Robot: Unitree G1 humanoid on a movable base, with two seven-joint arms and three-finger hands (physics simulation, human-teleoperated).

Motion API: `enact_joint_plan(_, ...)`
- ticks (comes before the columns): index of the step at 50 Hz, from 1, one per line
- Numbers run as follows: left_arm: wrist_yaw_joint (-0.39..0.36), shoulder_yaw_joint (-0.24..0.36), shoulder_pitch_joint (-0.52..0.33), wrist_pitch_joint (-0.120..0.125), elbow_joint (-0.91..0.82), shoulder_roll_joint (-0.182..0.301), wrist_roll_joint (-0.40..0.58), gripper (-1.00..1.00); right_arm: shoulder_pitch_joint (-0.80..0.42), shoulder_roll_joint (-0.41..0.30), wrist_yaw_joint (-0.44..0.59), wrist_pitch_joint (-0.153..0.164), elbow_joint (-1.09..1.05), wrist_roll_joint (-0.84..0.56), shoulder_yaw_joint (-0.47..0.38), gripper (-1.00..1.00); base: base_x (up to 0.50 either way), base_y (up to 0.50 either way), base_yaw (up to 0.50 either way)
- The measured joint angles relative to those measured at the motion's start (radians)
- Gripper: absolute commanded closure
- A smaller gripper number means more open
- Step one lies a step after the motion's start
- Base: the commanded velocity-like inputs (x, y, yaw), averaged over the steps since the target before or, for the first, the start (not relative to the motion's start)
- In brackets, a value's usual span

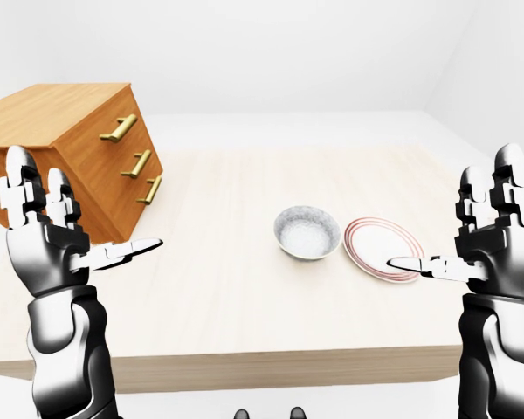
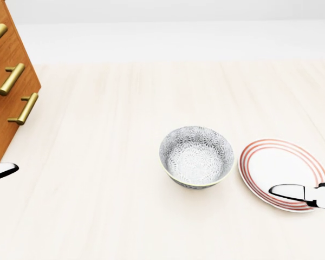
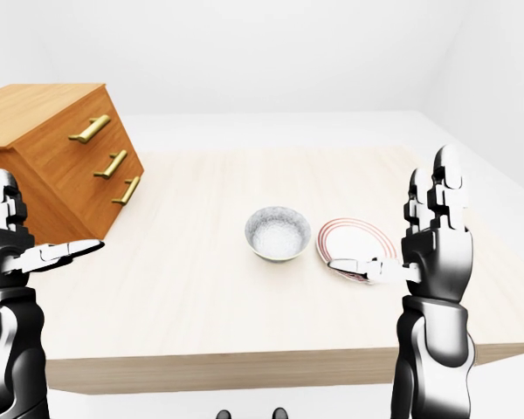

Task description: Put the bowl on top of the cabinet.

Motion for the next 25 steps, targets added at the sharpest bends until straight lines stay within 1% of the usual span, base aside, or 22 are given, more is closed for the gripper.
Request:
enact_joint_plan(21,-0.001,0.001,-0.004,0.0,-0.005,0.0,-0.002,-1.0,0.001,0.001,0.004,0.0,0.002,0.0,-0.002,-1.0,0.5,0.0,0.0)
enact_joint_plan(23,-0.001,0.002,-0.003,0.0,-0.005,0.0,-0.002,-1.0,0.001,0.001,0.004,0.0,0.003,0.0,-0.002,-1.0,0.33,0.0,0.0)
enact_joint_plan(25,-0.001,0.002,-0.003,0.0,-0.005,0.0,-0.002,-1.0,0.001,0.001,0.003,0.0,0.005,0.001,-0.003,-1.0,0.02,0.0,0.0)
